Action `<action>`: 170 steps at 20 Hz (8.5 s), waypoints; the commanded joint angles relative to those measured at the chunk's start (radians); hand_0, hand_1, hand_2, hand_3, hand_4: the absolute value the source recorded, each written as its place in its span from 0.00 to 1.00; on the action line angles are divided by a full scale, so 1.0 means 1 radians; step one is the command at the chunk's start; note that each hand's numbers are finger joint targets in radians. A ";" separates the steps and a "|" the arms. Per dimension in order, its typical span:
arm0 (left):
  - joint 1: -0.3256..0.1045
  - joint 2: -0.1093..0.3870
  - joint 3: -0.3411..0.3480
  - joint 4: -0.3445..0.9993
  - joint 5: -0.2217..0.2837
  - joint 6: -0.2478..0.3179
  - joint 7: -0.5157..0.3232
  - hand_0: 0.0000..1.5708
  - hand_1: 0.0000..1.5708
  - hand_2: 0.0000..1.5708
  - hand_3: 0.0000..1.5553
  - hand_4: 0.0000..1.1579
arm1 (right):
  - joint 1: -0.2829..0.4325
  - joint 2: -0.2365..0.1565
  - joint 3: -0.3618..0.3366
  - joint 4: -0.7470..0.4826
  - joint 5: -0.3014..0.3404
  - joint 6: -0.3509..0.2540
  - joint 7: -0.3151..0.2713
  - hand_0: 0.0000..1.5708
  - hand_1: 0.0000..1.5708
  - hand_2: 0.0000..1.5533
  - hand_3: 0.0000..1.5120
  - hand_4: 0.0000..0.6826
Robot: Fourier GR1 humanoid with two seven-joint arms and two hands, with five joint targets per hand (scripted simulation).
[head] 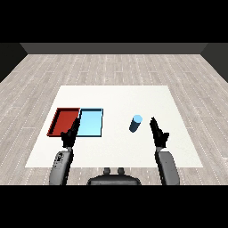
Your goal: Pick the blue can and put it in the blue box
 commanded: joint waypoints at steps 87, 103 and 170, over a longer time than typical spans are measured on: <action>0.021 -0.042 0.091 -0.055 0.166 -0.086 -0.439 0.00 0.00 0.00 0.00 0.00 | -0.622 0.008 -0.187 1.033 -0.213 0.276 -0.482 0.00 0.00 0.00 0.00 0.00; -0.012 -0.059 0.078 -0.059 0.150 -0.063 -0.429 0.00 0.00 0.00 0.00 0.00 | -0.732 0.005 -0.217 1.241 -0.182 0.252 -0.595 0.00 0.00 0.24 0.00 0.00; -0.411 -0.101 -0.425 0.475 0.275 0.285 -0.381 0.00 0.00 0.00 0.00 0.00 | -0.518 0.101 0.349 0.293 -0.200 -0.216 -0.244 0.89 0.89 0.94 0.94 1.00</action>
